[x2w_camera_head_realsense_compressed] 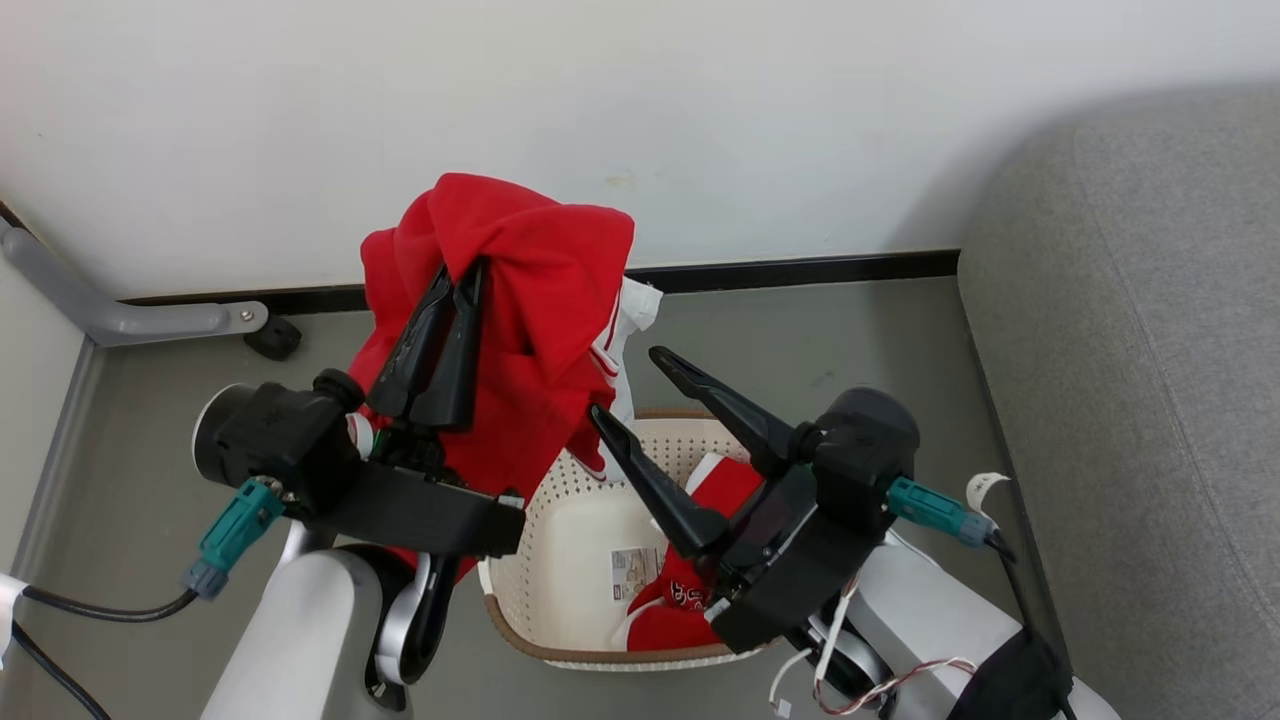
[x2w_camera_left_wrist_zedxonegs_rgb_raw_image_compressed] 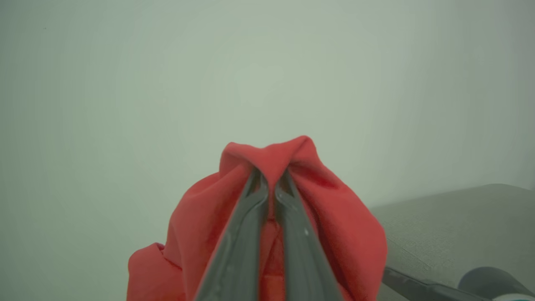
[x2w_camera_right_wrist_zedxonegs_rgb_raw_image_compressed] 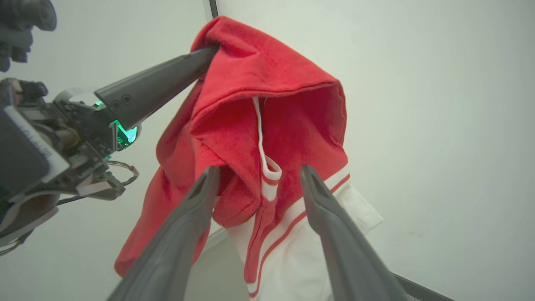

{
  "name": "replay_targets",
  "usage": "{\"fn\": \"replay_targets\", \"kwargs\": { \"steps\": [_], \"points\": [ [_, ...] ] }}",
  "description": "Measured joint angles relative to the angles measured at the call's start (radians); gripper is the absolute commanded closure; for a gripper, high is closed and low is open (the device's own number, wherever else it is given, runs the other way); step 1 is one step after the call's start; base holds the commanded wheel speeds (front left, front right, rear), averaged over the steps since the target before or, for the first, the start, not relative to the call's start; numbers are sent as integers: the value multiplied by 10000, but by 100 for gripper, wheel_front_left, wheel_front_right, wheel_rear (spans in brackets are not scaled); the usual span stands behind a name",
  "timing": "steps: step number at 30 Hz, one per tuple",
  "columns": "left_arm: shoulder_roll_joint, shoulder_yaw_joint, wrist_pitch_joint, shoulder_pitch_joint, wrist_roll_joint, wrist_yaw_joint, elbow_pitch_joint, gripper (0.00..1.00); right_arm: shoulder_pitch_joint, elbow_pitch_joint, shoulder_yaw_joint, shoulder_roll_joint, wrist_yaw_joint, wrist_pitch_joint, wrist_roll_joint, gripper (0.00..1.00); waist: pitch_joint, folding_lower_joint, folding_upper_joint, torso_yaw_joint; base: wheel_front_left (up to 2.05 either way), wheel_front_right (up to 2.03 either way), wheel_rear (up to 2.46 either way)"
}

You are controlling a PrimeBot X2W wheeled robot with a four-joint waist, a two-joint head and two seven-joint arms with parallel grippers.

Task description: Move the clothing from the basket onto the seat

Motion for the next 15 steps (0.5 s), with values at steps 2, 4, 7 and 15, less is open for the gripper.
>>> {"fn": "replay_targets", "kwargs": {
  "steps": [2, 4, 7, 15],
  "points": [
    [4, 0, 0, -42, 0, -4, 4, 100, -18, 113, 117, 2, 0, 56, 84, 0, 23, 0, 0, 18, 0, 0, 0],
    [-8, -42, 0, -92, 2, -2, -10, 100, -112, 240, 251, 6, 0, 84, 190, 0, 45, 0, 0, 37, 0, 0, 0],
    [-58, -136, -2, -121, 31, -6, -40, 100, -313, 366, 418, 10, 0, 88, 339, 0, 70, 0, 0, 64, 0, 0, 0],
    [-92, -194, -17, -194, 104, -75, -81, 100, -664, 761, 700, 25, 2, 86, 777, 0, 113, 0, 0, 148, 0, 0, 0]
  ]
}}
